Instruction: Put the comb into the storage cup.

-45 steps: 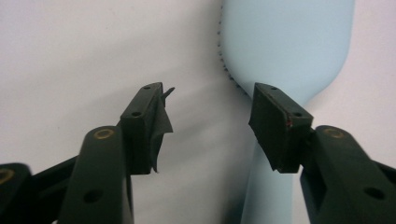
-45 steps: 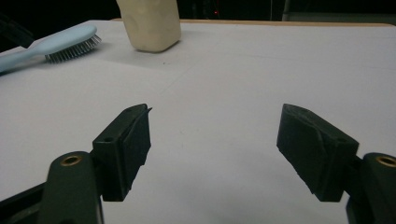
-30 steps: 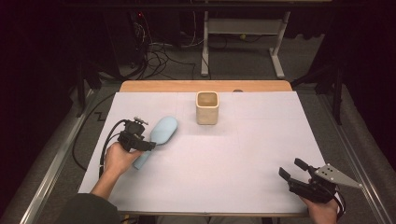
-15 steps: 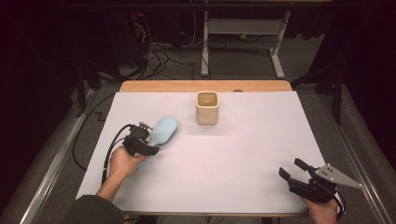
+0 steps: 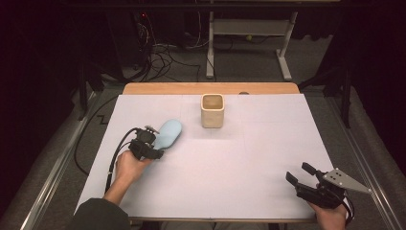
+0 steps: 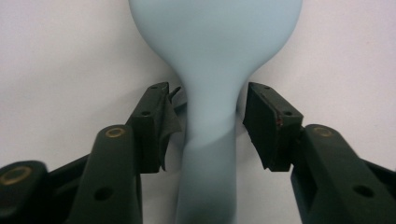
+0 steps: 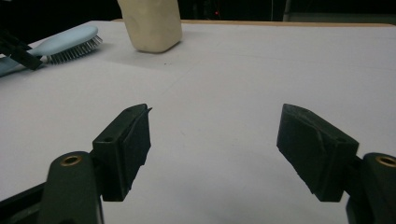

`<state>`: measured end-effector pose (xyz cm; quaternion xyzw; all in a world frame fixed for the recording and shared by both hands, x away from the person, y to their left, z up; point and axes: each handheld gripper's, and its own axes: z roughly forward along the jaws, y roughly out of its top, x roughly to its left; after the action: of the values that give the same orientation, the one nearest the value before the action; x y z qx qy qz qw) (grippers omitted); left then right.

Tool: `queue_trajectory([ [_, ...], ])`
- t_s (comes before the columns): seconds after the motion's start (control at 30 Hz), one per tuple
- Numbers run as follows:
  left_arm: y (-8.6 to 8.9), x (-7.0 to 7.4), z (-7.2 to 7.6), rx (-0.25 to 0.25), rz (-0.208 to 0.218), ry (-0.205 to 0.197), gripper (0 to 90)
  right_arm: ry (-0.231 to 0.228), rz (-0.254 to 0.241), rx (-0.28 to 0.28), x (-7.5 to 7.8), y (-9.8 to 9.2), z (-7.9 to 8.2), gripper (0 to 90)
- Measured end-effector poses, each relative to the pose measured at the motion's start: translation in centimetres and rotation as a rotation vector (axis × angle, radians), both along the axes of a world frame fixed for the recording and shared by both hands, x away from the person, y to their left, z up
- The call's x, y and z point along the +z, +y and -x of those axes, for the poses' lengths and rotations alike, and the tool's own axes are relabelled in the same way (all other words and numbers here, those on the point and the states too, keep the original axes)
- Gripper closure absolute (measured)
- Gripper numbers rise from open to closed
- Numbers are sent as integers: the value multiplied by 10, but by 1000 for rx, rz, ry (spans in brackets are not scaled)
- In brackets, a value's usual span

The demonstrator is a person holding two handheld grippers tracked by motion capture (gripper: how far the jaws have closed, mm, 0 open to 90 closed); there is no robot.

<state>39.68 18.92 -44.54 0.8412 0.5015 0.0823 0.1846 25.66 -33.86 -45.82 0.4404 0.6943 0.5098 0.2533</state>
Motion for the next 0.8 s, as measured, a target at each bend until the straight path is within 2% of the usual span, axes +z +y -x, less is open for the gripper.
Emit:
queue_trajectory([
  [0.27, 0, 0, -2, 9, -3, -5, 572, -1, 5, -2, 0, 1, 0, 267],
  [0.5, -4, 1, -3, -1, -16, 2, 657, 0, 8, 0, 0, 1, 0, 267],
  [0.8, -7, 2, -4, -10, -30, 3, 683, -3, 7, 1, 0, 1, 0, 267],
])
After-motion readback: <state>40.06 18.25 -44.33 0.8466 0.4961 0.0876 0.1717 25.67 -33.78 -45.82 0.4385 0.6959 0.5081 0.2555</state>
